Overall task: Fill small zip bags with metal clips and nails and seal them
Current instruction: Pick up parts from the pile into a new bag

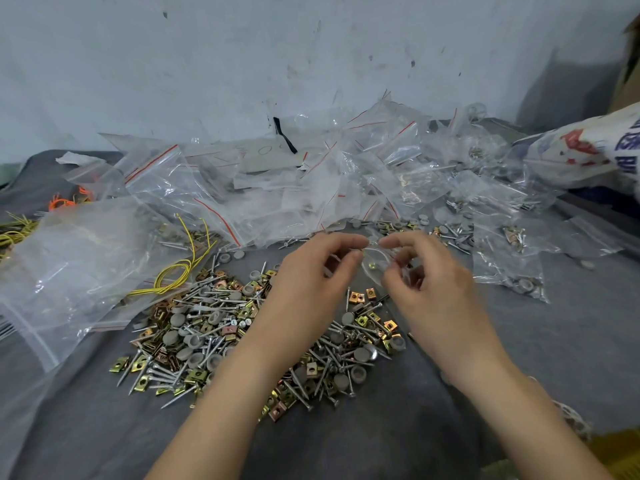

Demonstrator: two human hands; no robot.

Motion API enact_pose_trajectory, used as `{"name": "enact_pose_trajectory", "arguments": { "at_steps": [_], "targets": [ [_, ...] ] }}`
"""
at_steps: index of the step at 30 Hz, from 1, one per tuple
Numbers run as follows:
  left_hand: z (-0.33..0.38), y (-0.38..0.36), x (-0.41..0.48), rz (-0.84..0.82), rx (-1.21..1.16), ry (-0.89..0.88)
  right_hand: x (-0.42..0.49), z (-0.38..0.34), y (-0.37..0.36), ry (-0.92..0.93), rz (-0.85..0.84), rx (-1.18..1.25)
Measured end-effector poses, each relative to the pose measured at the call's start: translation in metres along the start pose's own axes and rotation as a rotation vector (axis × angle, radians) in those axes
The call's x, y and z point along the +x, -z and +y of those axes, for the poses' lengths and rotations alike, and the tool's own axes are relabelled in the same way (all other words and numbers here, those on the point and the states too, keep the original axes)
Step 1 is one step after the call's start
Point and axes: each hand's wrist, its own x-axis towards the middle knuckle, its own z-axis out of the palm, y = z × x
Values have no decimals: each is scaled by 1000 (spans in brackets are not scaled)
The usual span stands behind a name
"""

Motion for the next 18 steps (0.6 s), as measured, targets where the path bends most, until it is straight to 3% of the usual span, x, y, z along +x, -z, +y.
{"name": "enact_pose_trajectory", "arguments": {
  "at_steps": [10,18],
  "targets": [
    [7,-9,2,-20,122,-25,-4,-9,-1,235,86,-224],
    [11,-10,2,-11,169,-81,-5,-7,-3,275,68,-257]
  ]
}}
